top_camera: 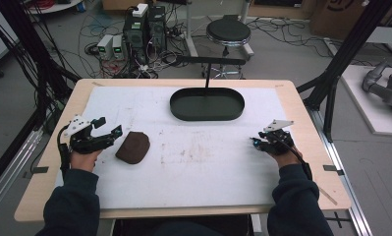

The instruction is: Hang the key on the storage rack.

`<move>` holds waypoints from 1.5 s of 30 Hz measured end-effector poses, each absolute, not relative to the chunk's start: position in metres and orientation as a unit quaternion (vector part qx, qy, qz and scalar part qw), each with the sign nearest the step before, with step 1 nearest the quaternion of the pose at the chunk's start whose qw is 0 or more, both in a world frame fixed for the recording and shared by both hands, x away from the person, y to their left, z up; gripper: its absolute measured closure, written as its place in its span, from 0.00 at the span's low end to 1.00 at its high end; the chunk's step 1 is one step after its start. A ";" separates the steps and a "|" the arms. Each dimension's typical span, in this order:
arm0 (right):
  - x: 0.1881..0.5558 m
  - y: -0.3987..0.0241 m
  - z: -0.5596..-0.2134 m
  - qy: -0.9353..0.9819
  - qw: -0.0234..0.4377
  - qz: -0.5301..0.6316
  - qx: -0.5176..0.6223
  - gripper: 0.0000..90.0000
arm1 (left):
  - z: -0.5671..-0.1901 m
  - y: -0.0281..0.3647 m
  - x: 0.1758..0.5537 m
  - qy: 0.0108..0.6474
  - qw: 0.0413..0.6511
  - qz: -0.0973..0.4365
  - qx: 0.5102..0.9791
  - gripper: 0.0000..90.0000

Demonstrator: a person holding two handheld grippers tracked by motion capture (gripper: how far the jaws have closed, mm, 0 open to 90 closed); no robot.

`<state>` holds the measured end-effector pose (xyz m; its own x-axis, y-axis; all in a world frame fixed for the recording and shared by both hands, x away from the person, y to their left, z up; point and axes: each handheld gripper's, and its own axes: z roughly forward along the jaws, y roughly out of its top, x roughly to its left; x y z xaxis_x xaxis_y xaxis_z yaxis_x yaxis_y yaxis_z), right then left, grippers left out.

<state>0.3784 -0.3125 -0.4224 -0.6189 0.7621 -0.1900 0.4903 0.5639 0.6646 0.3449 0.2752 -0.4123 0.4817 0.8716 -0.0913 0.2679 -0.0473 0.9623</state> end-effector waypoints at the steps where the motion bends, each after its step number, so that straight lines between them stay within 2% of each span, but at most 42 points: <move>1: 0.380 -0.310 -0.424 0.855 0.236 0.283 0.364 0.75 | -0.413 0.275 0.345 0.427 0.542 0.278 0.668 0.26; 4: 0.382 -0.307 -0.427 0.860 0.235 0.272 0.362 0.78 | -0.413 0.276 0.344 0.429 0.542 0.278 0.667 0.27; 5: 0.383 -0.307 -0.428 0.861 0.237 0.261 0.366 0.86 | -0.413 0.276 0.344 0.429 0.543 0.278 0.666 0.27; 7: 0.384 -0.308 -0.429 0.861 0.236 0.261 0.367 0.89 | -0.413 0.277 0.344 0.430 0.542 0.278 0.666 0.27; 9: 0.384 -0.311 -0.429 0.861 0.228 0.259 0.375 0.98 | -0.414 0.276 0.345 0.431 0.541 0.276 0.667 0.27; 27: 0.388 -0.309 -0.431 0.859 0.212 0.254 0.391 1.00 | -0.415 0.276 0.346 0.433 0.537 0.274 0.671 0.27; 31: 0.386 -0.310 -0.427 0.851 0.202 0.281 0.395 1.00 | -0.415 0.276 0.346 0.434 0.536 0.276 0.669 0.27; 37: 0.380 -0.304 -0.409 0.832 0.219 0.337 0.382 1.00 | -0.415 0.275 0.346 0.433 0.538 0.274 0.669 0.27; 45: 0.383 -0.292 -0.399 0.826 0.242 0.354 0.365 1.00 | -0.416 0.277 0.346 0.434 0.541 0.270 0.668 0.27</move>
<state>0.3831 -0.2924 -0.3988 -0.6164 0.7745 -0.1420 0.4314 0.4830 0.7620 0.3465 0.2773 -0.4156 0.4781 0.8716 -0.1083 0.2869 -0.0384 0.9572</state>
